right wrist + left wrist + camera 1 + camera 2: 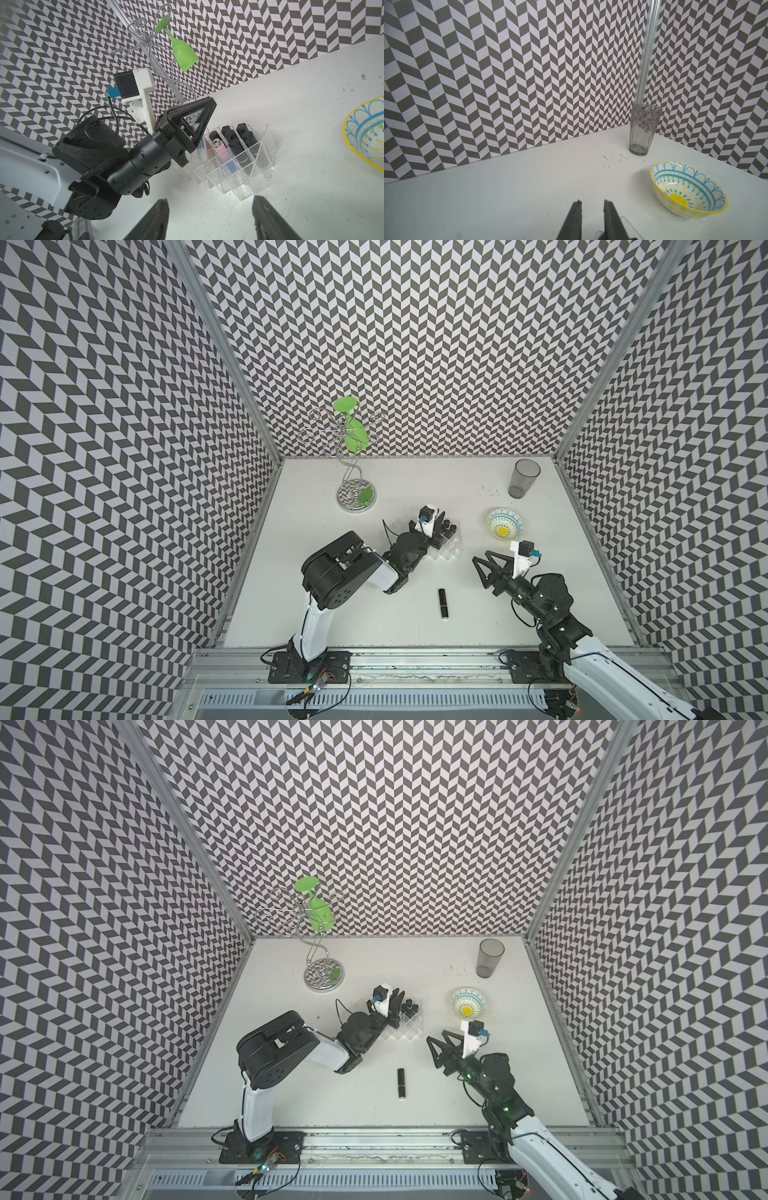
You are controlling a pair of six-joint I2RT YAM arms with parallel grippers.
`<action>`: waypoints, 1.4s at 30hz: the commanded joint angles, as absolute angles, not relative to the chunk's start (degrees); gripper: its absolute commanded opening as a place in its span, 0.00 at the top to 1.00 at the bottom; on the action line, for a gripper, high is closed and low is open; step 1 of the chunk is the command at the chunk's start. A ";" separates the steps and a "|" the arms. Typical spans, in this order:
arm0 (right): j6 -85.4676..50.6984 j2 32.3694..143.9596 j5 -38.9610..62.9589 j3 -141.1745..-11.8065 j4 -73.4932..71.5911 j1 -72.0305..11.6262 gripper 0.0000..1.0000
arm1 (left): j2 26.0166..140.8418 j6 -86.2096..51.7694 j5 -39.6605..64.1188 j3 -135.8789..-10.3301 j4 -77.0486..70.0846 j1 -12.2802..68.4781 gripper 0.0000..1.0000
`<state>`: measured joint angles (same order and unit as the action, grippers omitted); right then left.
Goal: Arrange the lipsticks in the organizer
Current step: Place the lipstick in the storage box, then pick up the lipstick at the center of the board.
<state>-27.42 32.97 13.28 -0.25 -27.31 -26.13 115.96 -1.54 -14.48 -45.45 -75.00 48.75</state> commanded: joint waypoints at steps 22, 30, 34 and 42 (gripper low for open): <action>-26.94 34.57 13.92 3.26 -30.66 -26.42 0.32 | 116.33 -4.29 -18.89 -39.47 -85.54 51.04 0.61; -29.43 39.12 19.50 0.19 -27.52 -28.10 0.31 | 100.08 -12.11 -13.24 -33.10 -77.03 51.34 0.56; -32.27 40.48 5.96 -6.89 -11.71 -41.04 0.32 | 87.90 -18.00 -8.03 -33.52 -55.31 50.76 0.54; -34.58 56.84 1.05 -20.74 1.89 -52.42 0.36 | 74.48 -28.37 7.97 -22.86 -45.46 43.72 0.26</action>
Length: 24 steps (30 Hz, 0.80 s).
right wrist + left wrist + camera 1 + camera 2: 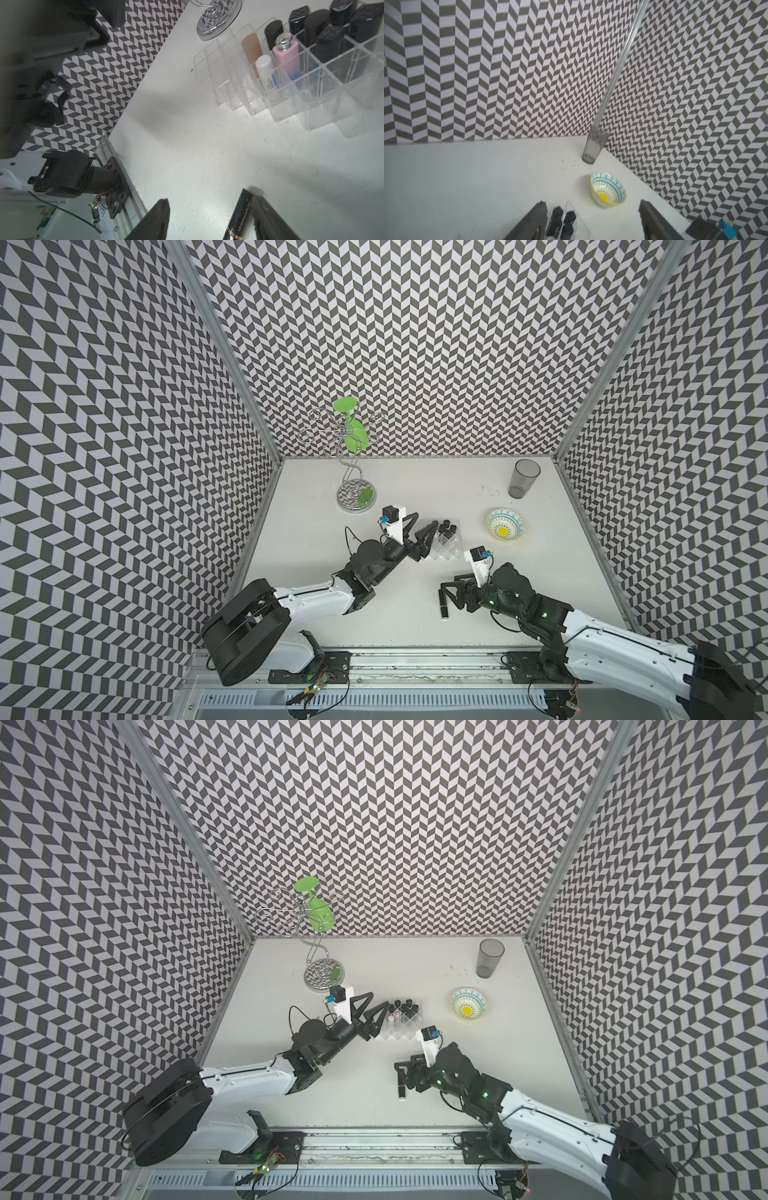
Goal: Arrange the lipsticks in the organizer
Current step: Pick up the lipstick at the center of the board.
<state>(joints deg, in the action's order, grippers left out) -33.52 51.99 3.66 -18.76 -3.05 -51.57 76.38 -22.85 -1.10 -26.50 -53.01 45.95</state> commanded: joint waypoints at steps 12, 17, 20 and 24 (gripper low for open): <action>-37.53 76.81 -5.98 -31.59 6.38 -58.45 0.43 | 54.32 -28.00 3.27 -11.53 -37.85 42.51 0.28; -37.87 82.96 -6.91 -33.92 7.06 -58.61 0.49 | 52.23 -27.68 3.43 -10.47 -36.39 42.51 0.28; -38.28 85.68 -8.22 -35.46 8.44 -59.23 0.53 | 51.97 -27.77 3.94 -9.95 -36.48 42.51 0.29; -38.72 87.01 -10.17 -37.39 11.98 -60.17 0.63 | 51.47 -28.19 4.21 -9.24 -37.00 42.47 0.29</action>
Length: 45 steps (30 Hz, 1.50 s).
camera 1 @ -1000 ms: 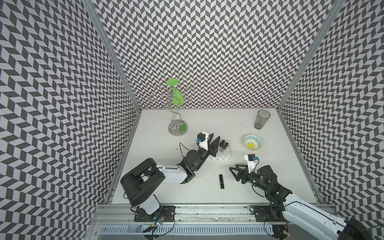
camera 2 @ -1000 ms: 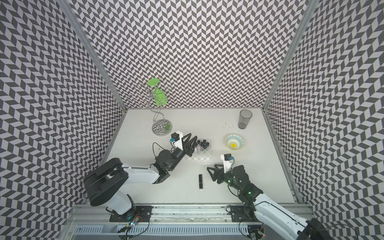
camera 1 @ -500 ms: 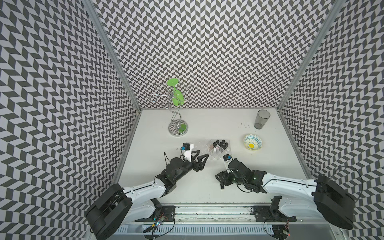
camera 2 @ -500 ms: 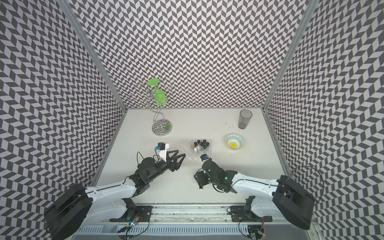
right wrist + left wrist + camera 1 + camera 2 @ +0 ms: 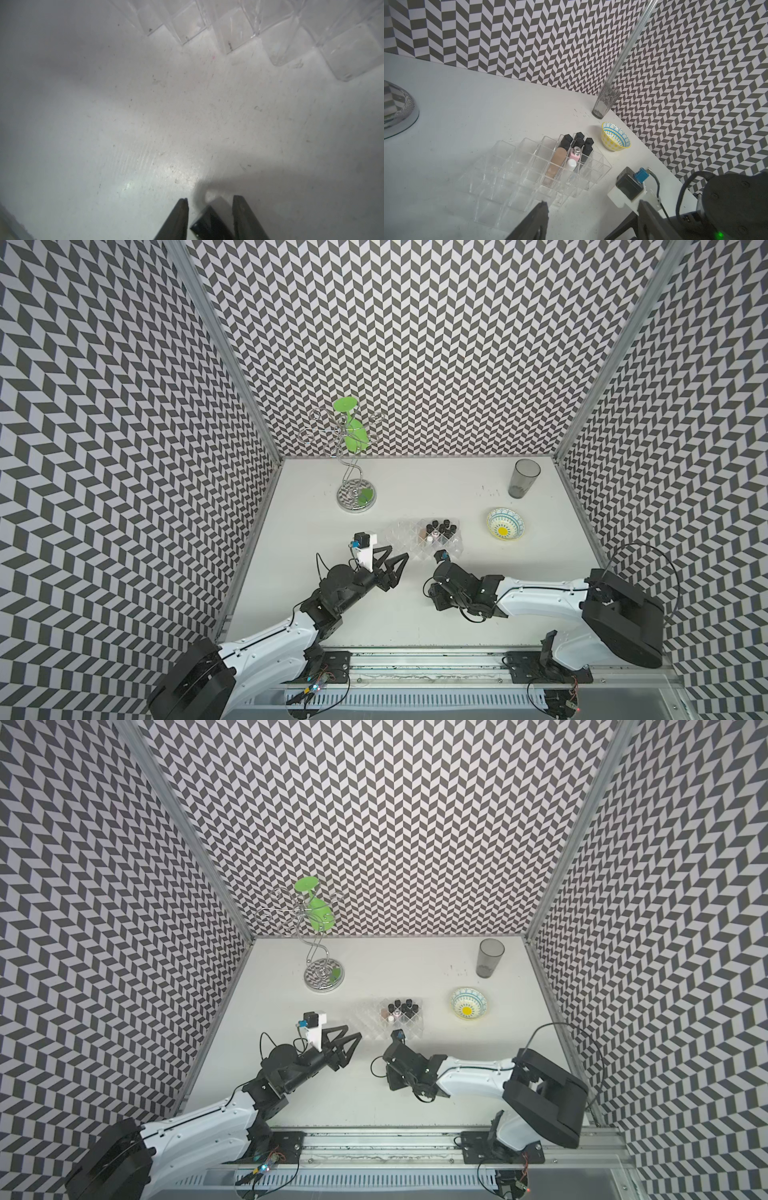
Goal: Arrange the lipsticks in the organizer
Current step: Pick up the lipstick at the center of the board.
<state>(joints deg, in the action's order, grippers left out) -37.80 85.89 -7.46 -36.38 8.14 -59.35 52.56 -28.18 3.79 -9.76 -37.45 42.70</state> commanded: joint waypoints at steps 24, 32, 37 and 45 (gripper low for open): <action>-34.38 85.74 -8.01 -43.34 22.05 -63.71 0.48 | 47.56 -29.58 2.90 -5.11 -37.71 42.48 0.29; -35.11 88.04 -7.79 -42.77 23.54 -64.58 0.63 | 47.75 -30.28 2.90 -4.53 -38.23 42.45 0.29; -33.77 88.89 -10.04 -43.59 22.36 -64.43 0.76 | 47.86 -30.58 2.99 -4.63 -38.46 42.49 0.29; -29.21 83.29 -10.48 -43.09 11.32 -61.01 1.00 | 48.59 -31.11 5.40 -4.82 -39.44 42.48 0.29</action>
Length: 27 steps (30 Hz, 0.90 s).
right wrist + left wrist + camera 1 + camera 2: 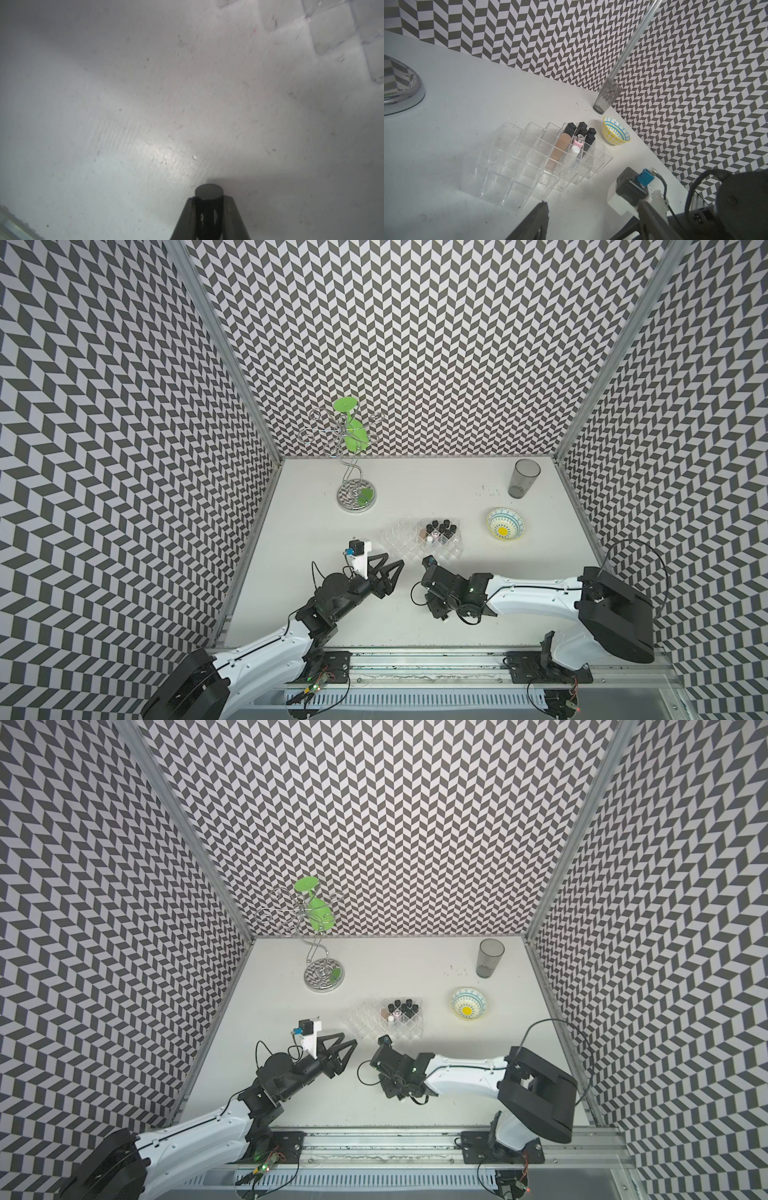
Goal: Arrange the lipsticks in the organizer
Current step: Pick up the lipstick at the center of the board.
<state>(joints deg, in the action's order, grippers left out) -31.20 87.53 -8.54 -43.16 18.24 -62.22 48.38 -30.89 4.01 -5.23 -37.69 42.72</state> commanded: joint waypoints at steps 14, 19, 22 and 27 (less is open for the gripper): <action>-17.42 66.55 -29.19 -28.65 -27.07 -55.81 1.00 | 54.53 -32.83 9.40 -5.65 -46.00 42.52 0.30; -13.50 71.99 -28.04 -23.55 -43.43 -51.60 1.00 | 59.71 -32.00 9.31 -7.27 -48.48 42.53 0.30; -13.83 75.78 -23.86 -23.25 -48.35 -47.79 1.00 | 62.17 -31.82 9.65 -8.12 -49.67 42.53 0.30; -10.69 80.06 -21.83 -25.05 -51.40 -45.94 1.00 | 64.78 -31.26 9.16 -8.73 -51.69 42.47 0.31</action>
<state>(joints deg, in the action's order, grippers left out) -13.61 78.52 -23.70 -23.40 -42.63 -46.11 63.86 -32.49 8.75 -6.76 -48.51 42.70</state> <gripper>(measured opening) 0.200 0.692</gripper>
